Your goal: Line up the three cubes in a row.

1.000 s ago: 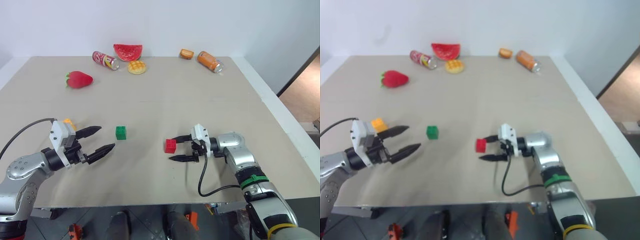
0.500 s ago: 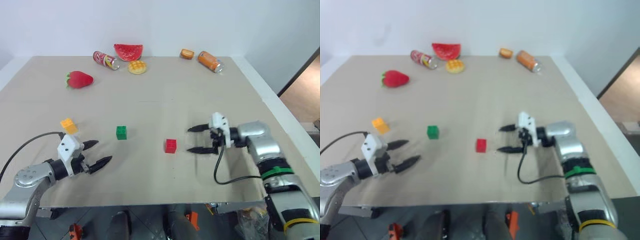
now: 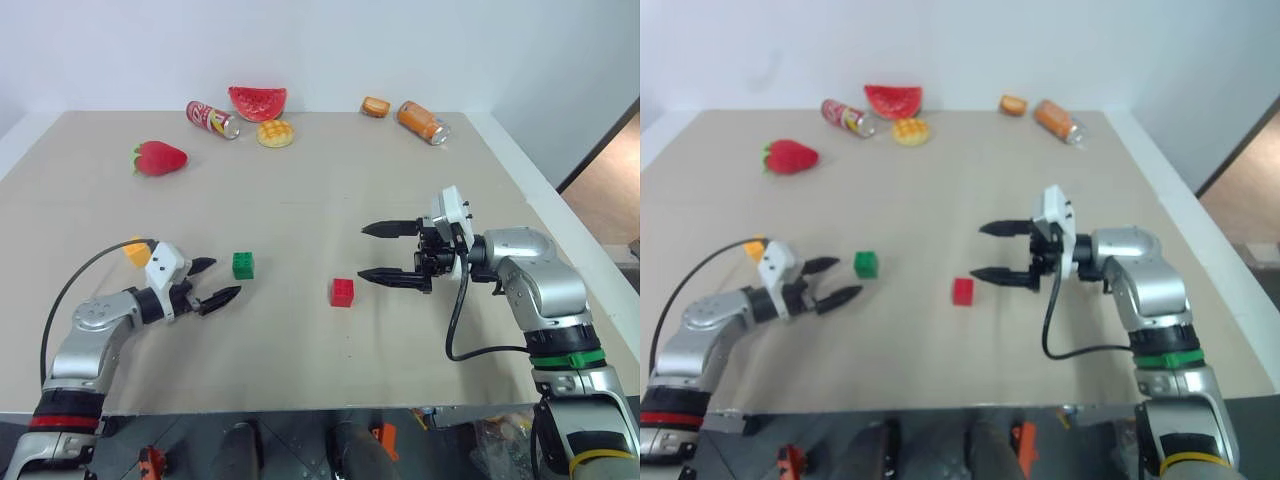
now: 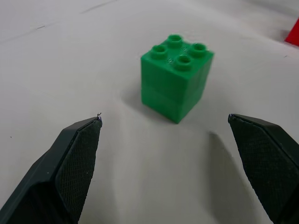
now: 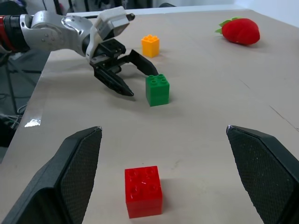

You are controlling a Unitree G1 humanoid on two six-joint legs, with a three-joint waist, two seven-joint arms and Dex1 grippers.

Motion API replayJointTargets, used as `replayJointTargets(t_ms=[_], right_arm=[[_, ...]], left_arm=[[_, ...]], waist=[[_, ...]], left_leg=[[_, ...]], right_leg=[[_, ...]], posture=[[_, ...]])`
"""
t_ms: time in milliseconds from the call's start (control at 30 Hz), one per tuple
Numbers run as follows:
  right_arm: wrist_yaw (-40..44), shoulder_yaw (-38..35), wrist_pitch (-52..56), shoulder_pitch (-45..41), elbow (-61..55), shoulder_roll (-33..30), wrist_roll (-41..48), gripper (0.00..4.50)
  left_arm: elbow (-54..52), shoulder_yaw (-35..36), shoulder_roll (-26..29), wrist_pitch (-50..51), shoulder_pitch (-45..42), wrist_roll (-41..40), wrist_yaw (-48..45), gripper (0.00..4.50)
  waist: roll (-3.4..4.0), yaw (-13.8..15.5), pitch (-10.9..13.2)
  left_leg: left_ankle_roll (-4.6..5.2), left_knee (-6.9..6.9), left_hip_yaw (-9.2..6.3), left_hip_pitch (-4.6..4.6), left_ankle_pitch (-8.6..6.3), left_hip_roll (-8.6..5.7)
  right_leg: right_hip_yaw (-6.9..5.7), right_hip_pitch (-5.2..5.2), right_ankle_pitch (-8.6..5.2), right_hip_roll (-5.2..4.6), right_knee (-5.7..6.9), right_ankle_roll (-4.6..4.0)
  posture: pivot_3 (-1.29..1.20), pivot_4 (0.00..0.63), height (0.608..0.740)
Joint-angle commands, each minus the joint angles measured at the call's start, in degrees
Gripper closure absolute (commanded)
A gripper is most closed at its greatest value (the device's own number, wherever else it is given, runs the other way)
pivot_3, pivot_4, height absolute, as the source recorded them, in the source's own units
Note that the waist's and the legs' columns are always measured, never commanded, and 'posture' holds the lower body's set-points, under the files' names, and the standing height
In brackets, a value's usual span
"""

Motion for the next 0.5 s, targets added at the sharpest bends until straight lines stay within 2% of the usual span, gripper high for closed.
replayJointTargets(t_ms=[33,267,367,500], right_arm=[[-1.93,-2.43,1.33,0.71,-4.21,-0.81,2.27,0.06],[-4.09,-2.25,1.69,2.25,-5.99,-0.87,2.60,0.06],[-4.58,-2.25,1.82,2.88,-6.44,-0.94,2.66,0.06],[-4.98,-2.34,1.99,3.27,-6.78,-1.16,2.76,0.06]], left_arm=[[2.12,-0.69,-0.58,-2.69,-2.21,1.04,-1.27,0.00],[10.52,-0.50,-2.38,-4.63,-9.20,1.60,-1.89,0.00],[13.74,-0.09,-2.40,-5.24,-11.93,1.49,-2.54,0.00],[14.97,-0.26,-2.32,-5.16,-13.19,0.81,-4.47,0.00]], waist=[[0.00,0.00,0.00],[0.00,-0.03,0.00],[0.00,-0.05,0.00],[0.00,-0.06,0.00]], left_leg=[[0.00,0.00,0.00,0.00,0.00,0.00],[0.01,0.07,0.00,0.01,0.01,0.00],[0.01,0.06,-0.01,0.01,0.01,0.00],[0.01,0.03,-0.02,0.00,0.01,0.00]], right_leg=[[0.00,0.00,0.01,0.00,0.00,-0.02],[0.01,0.01,0.03,0.03,0.00,-0.11],[0.01,0.01,0.14,0.04,0.00,0.10],[0.01,0.00,0.12,0.06,0.00,0.14]], posture=[[0.00,0.150,0.740],[0.00,0.150,0.740],[0.00,0.150,0.740],[0.00,0.150,0.740]])
